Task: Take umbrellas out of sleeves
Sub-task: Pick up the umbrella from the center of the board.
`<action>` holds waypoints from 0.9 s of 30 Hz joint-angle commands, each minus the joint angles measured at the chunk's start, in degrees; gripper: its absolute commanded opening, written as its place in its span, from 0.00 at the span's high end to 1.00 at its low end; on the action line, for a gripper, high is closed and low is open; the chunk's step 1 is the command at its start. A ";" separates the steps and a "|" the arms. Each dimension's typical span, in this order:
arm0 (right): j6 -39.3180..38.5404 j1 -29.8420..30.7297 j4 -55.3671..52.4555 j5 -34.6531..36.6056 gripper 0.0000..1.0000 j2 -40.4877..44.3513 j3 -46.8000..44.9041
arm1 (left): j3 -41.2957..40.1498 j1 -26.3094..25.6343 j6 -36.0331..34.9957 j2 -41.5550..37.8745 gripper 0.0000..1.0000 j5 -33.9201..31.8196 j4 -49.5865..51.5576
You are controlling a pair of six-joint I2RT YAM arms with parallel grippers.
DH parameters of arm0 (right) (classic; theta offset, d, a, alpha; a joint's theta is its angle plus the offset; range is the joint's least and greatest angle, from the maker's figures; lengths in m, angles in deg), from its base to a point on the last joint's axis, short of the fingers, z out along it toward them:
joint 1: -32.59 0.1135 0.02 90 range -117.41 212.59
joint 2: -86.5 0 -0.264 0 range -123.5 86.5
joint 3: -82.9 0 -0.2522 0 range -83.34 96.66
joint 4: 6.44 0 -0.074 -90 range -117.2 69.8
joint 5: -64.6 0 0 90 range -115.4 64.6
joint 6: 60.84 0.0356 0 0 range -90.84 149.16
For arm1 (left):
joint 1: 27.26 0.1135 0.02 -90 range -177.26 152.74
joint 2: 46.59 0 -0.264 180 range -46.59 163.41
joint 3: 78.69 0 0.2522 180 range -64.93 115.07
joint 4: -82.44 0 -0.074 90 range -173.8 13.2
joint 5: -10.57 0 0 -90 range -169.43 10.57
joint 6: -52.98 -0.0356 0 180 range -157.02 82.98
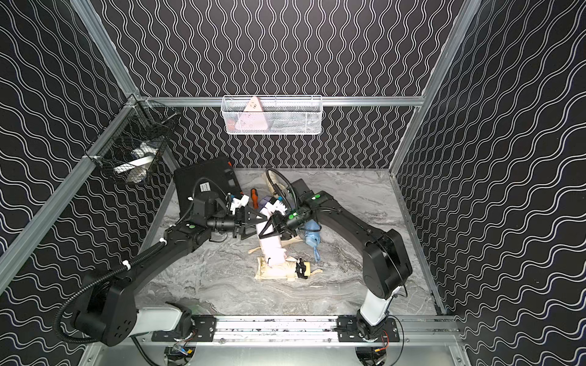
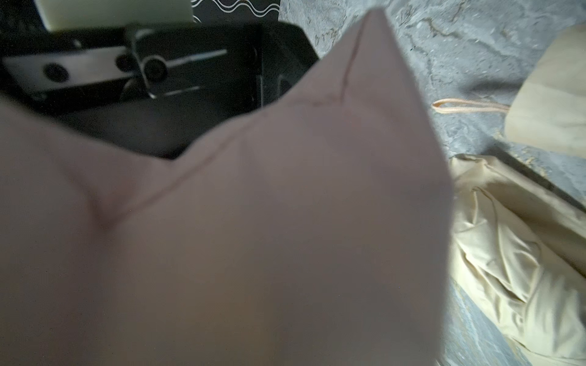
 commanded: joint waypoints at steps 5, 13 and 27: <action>1.74 0.76 3.96 -1.25 0.61 0.17 -0.37 | -0.14 0.12 -0.02 -0.22 0.18 1.59 -0.79; 1.52 1.15 3.50 -1.17 0.61 -1.13 0.90 | -3.83 -0.15 5.64 -1.13 0.25 1.88 -7.52; 2.43 2.86 5.13 -0.68 0.61 -4.29 3.19 | -8.26 -0.47 14.29 -0.73 0.58 2.75 -19.26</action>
